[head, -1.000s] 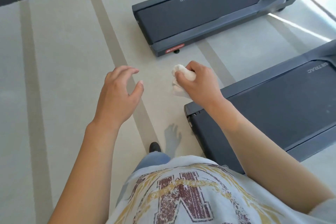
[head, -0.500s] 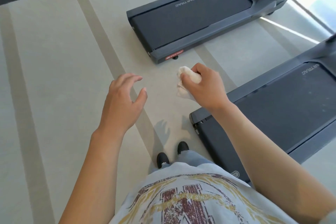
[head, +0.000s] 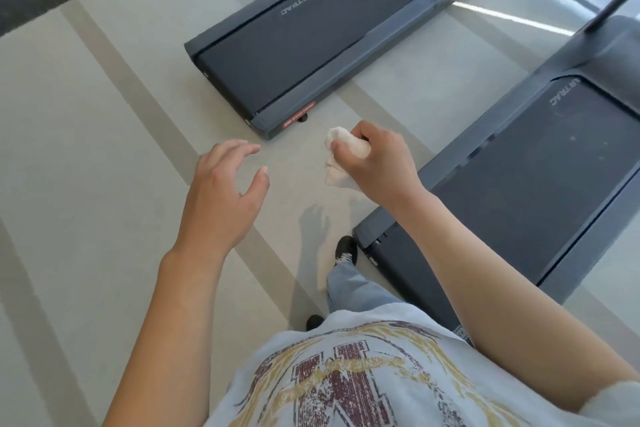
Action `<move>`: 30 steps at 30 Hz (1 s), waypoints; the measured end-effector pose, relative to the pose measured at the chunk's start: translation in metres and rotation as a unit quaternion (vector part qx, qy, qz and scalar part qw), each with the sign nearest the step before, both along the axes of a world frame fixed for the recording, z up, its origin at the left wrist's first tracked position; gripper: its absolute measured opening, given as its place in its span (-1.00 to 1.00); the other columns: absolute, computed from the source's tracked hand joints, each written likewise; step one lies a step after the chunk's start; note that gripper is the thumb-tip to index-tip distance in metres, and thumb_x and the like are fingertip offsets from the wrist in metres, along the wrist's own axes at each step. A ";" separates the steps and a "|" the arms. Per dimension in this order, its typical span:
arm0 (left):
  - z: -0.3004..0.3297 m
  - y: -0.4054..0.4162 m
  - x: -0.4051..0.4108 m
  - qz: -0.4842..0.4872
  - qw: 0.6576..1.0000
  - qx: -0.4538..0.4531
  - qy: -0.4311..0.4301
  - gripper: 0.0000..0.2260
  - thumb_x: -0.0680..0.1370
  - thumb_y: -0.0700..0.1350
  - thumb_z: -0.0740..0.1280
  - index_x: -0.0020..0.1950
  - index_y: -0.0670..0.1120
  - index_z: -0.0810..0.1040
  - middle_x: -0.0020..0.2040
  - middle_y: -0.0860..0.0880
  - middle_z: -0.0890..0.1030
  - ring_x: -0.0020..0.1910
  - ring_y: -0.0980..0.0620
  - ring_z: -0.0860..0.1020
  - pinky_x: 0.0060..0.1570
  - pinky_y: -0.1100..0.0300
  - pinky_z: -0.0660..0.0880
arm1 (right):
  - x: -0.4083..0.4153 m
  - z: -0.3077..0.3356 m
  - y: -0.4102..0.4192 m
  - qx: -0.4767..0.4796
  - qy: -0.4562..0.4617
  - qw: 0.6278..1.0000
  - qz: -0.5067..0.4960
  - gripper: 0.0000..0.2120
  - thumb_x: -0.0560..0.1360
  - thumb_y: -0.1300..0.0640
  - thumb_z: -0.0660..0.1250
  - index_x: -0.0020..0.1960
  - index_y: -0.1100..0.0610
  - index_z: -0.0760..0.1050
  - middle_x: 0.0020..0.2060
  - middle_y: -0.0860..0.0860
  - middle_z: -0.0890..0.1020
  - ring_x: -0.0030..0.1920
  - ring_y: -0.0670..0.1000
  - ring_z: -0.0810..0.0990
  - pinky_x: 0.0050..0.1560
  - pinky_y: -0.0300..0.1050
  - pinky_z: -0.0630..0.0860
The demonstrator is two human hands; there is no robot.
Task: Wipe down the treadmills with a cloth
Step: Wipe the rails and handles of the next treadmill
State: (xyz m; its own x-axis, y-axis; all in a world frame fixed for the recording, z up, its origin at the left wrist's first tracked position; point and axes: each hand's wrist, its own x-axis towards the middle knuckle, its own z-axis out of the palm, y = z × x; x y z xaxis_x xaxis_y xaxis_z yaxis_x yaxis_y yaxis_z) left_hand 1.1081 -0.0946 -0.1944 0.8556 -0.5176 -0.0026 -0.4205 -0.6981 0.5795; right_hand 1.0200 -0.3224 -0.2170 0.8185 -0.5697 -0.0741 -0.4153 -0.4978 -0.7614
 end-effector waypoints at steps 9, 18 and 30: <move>0.018 -0.133 0.093 -0.085 0.996 0.016 -0.034 -0.69 0.67 -0.01 0.29 0.41 0.00 0.55 0.41 0.08 0.51 0.44 0.06 0.41 0.39 0.15 0.36 | 0.071 0.015 -0.125 0.036 -0.040 0.995 -0.088 -0.65 0.53 -0.21 0.36 -0.11 0.08 0.53 -0.25 -0.05 0.62 -0.19 0.02 0.61 -0.14 0.10 0.60; 0.031 -0.242 0.155 -0.185 0.981 0.021 -0.053 -0.70 0.66 0.00 0.31 0.39 0.01 0.57 0.40 0.08 0.52 0.41 0.03 0.44 0.33 0.20 0.33 | 0.095 0.016 -0.217 0.048 -0.056 0.981 -0.182 -0.67 0.54 -0.22 0.33 -0.11 0.05 0.51 -0.25 -0.08 0.61 -0.20 -0.01 0.60 -0.19 -0.02 0.53; 0.010 -0.352 0.260 -0.315 0.949 -0.008 -0.029 -0.70 0.66 -0.04 0.33 0.39 0.02 0.56 0.40 0.12 0.52 0.42 0.07 0.43 0.31 0.21 0.32 | 0.140 0.003 -0.270 0.051 -0.047 0.945 -0.319 -0.72 0.55 -0.17 0.37 -0.15 0.03 0.49 -0.32 -0.10 0.57 -0.27 -0.03 0.57 -0.28 -0.11 0.45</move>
State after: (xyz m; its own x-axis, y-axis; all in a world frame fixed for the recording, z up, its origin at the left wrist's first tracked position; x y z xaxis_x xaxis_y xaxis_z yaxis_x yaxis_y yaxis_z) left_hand 1.3679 -0.4468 -0.1840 0.3759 -0.9255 0.0469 -0.7828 -0.2901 0.5506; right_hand 1.1597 -0.5922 -0.2142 0.3163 -0.9435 -0.0989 -0.5343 -0.0910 -0.8404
